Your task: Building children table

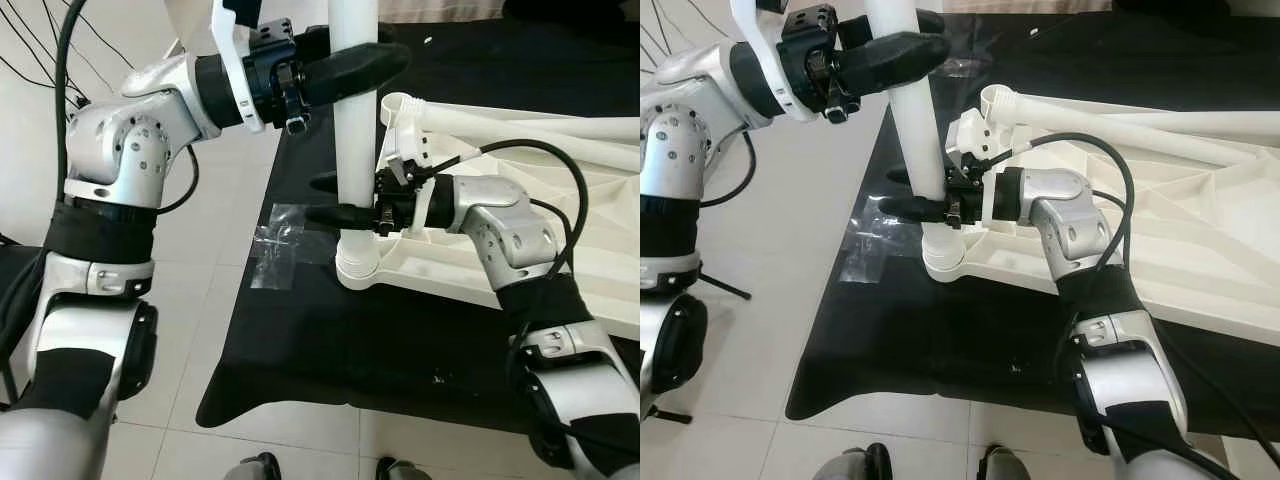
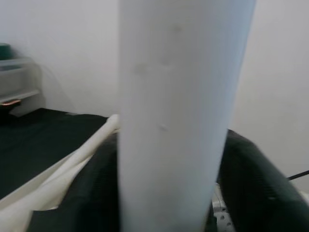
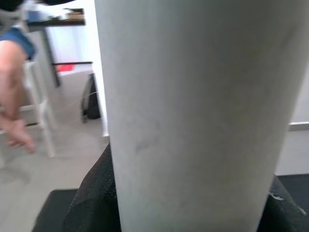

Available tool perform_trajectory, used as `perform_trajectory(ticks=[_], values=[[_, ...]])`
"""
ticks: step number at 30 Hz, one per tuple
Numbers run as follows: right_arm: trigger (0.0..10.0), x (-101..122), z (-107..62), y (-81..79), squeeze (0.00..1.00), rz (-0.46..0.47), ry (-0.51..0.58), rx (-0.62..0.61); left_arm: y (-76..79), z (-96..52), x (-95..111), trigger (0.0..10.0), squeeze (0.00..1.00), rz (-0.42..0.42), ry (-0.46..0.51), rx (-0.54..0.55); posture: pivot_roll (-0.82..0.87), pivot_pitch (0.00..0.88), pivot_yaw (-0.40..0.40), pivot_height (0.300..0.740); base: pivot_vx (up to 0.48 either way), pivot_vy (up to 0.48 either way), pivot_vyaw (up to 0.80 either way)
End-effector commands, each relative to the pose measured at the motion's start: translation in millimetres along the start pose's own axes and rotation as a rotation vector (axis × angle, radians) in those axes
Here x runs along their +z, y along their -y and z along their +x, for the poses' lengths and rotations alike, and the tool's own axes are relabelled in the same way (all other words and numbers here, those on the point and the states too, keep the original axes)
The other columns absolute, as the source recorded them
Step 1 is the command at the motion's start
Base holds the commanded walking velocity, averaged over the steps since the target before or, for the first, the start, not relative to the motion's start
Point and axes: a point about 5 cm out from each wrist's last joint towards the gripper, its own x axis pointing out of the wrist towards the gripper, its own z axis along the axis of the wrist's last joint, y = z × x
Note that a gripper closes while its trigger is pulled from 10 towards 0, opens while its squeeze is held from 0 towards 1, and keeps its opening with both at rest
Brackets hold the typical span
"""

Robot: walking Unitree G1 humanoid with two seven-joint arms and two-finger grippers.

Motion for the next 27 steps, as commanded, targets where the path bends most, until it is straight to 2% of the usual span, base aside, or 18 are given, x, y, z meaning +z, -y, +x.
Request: perform_trajectory(ticks=[1, 2, 3, 4, 6, 12, 13, 14, 15, 16, 17, 18, 21, 27], values=[[0.0, -8, 7.7, -3.6, 0.0, 0.007, -0.016, -0.039, 4.6, 7.7, 0, 10.0, 1.0, -0.002, -0.016, -0.057, 0.03, 0.256, 0.081, 0.74, 0.0, 0.0, 0.0], [0.0, -12, 6.0, -3.7, 0.0, 0.012, -0.014, -0.142, 1.7, 6.4, 0, 10.0, 1.0, -0.001, -0.004, -0.028, 0.03, 0.258, 0.077, 0.74, 0.0, 0.0, 0.0], [0.0, -12, 6.0, -3.7, 0.0, 0.012, -0.014, -0.142, 1.7, 6.4, 0, 10.0, 1.0, -0.001, -0.004, -0.028, 0.03, 0.258, 0.077, 0.74, 0.0, 0.0, 0.0], [0.0, -14, 4.5, -4.5, 0.0, 0.014, -0.014, -0.207, 0.0, 5.6, 1, 10.0, 1.0, -0.001, 0.003, -0.012, 0.02, 0.257, 0.075, 0.74, 0.0, 0.0, 0.0], [0.0, -15, 4.3, -4.7, 0.0, 0.013, -0.014, -0.216, -0.2, 5.6, 1, 10.0, 1.0, -0.002, 0.004, -0.011, 0.02, 0.257, 0.075, 0.74, 0.0, 0.0, 0.0], [0.0, -23, -1.3, -9.5, 0.0, 0.019, -0.054, -0.344, -3.9, 3.4, 3, 10.0, 1.0, 0.006, 0.001, 0.023, 0.03, 0.261, 0.069, 0.74, 0.0, 0.0, 0.0], [0.0, -39, 3.7, -21.7, 0.0, 0.074, -0.126, -0.528, -5.0, -0.4, 4, 10.0, 0.0, 0.005, -0.001, 0.041, 0.03, 0.263, 0.061, 0.74, 0.0, 0.0, 0.0], [0.0, -39, 3.7, -21.7, 0.0, 0.074, -0.126, -0.528, -5.0, -0.4, 4, 10.0, 0.0, 0.005, -0.001, 0.041, 0.03, 0.263, 0.061, 0.74, 0.0, 0.0, 0.0], [0.0, -52, 5.3, -35.7, 0.0, 0.099, -0.201, -0.708, -5.8, -4.3, 5, 10.0, 0.0, 0.0, 0.002, 0.058, 0.03, 0.263, 0.061, 0.74, 0.0, 0.0, 0.0], [0.0, -52, 5.3, -35.7, 0.0, 0.099, -0.201, -0.708, -5.8, -4.3, 5, 10.0, 0.0, 0.0, 0.002, 0.058, 0.03, 0.263, 0.061, 0.74, 0.0, 0.0, 0.0], [0.0, -60, 5.4, -48.4, 0.0, 0.121, -0.255, -0.859, -6.2, -7.5, 6, 10.0, 0.0, -0.002, 0.002, 0.071, 0.03, 0.259, 0.057, 0.74, 0.0, 0.0, 0.0], [0.0, -64, 6.8, -58.1, 0.0, 0.119, -0.281, -0.95, -6.1, -9.5, 5, 10.0, 0.0, -0.005, 0.004, 0.08, 0.03, 0.256, 0.057, 0.74, 0.0, 0.0, 0.0], [0.0, -62, 10.5, -64.6, 0.0, 0.112, -0.268, -0.998, -5.3, -10.6, 5, 10.0, 0.0, -0.007, 0.006, 0.088, 0.03, 0.252, 0.055, 0.74, 0.0, 0.0, 0.0], [0.0, -58, 13.2, -64.4, 0.0, 0.082, -0.251, -1.017, -1.5, -10.1, 3, 10.0, 0.0, -0.008, 0.009, 0.09, 0.02, 0.248, 0.054, 0.74, 0.0, 0.0, 0.0]])
